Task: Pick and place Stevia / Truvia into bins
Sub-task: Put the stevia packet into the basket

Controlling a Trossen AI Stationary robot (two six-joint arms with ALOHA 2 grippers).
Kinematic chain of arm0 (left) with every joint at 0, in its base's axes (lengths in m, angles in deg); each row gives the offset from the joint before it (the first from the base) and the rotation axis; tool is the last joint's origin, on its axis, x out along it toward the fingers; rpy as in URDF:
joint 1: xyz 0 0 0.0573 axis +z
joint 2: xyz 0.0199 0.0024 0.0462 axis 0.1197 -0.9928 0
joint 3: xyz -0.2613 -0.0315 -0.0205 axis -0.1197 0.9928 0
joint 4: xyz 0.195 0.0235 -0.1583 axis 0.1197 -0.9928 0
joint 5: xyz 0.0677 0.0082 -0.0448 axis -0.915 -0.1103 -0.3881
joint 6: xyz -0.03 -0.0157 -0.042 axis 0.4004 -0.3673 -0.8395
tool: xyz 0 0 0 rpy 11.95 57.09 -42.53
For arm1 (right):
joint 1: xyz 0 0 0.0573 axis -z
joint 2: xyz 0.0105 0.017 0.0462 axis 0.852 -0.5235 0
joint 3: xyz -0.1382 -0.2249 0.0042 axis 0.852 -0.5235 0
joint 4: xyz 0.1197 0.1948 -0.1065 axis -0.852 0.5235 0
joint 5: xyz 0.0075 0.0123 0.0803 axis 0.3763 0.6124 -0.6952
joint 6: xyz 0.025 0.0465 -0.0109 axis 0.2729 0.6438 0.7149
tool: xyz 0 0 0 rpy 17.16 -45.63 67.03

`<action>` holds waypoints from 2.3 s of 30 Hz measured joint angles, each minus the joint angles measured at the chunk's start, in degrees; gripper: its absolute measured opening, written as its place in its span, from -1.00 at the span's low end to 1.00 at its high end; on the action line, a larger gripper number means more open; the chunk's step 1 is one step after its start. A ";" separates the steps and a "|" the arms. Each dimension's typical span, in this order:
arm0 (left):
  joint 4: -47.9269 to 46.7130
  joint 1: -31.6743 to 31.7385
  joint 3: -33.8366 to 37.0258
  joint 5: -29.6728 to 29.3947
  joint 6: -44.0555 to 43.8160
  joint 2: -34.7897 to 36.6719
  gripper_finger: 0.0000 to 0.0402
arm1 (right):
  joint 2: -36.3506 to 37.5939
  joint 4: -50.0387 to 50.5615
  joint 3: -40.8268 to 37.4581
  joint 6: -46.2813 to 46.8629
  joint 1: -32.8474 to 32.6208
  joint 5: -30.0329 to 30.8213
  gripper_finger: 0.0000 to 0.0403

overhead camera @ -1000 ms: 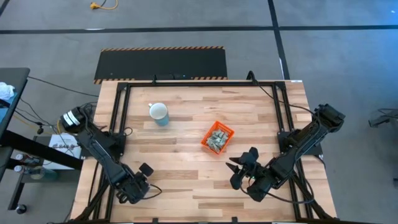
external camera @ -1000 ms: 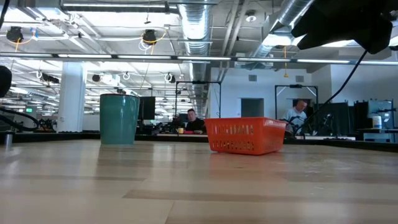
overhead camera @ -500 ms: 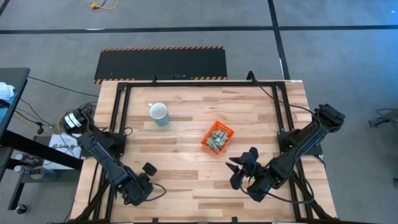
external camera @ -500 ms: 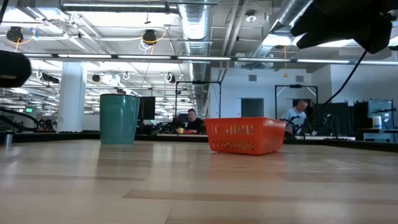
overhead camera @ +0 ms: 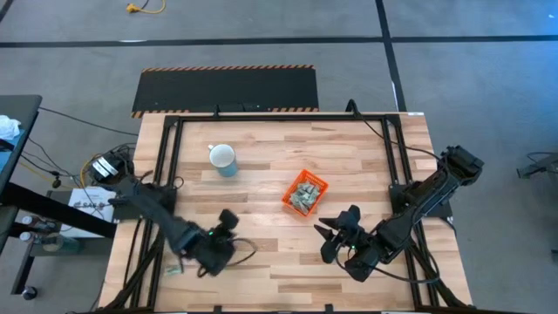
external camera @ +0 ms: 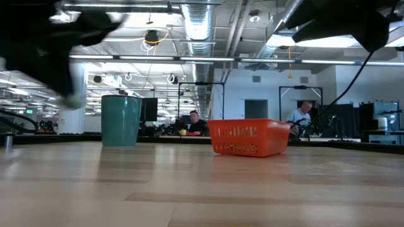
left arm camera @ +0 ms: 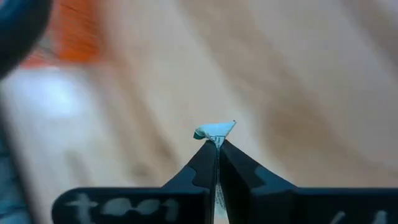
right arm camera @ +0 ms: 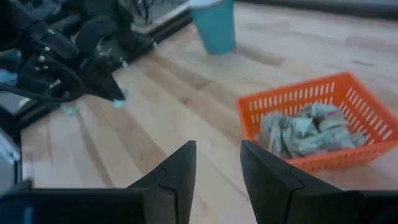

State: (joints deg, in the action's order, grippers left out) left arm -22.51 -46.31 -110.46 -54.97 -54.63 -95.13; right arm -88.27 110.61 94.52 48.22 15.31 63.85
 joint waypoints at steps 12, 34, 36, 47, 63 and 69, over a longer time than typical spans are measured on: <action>39.14 32.23 -2.68 28.35 25.98 -0.37 -1.00 | 0.00 -1.03 0.00 -2.57 2.78 6.66 -0.41; 59.63 45.85 -3.12 48.18 5.43 -12.68 -0.99 | -0.04 -0.98 0.00 -4.61 5.60 9.55 -0.41; 59.31 45.72 -3.14 48.40 5.36 -12.68 -0.95 | -0.04 -0.97 0.00 -4.62 5.60 9.55 -0.41; 54.99 45.66 -3.14 53.18 5.03 -9.55 -0.47 | -0.04 -0.63 0.00 -4.69 5.60 9.05 -0.41; -23.06 26.76 -3.19 48.11 -10.51 20.32 -0.41 | -0.04 -1.08 0.00 -8.63 5.60 7.52 -0.41; -31.38 8.13 -2.32 40.62 -30.23 23.21 -0.41 | -0.04 -1.10 0.00 -8.63 5.65 4.33 -0.41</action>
State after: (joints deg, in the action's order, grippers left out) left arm -53.89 -38.18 -112.78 -14.35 -84.86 -71.92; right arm -88.31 109.51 94.52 39.58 20.96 68.18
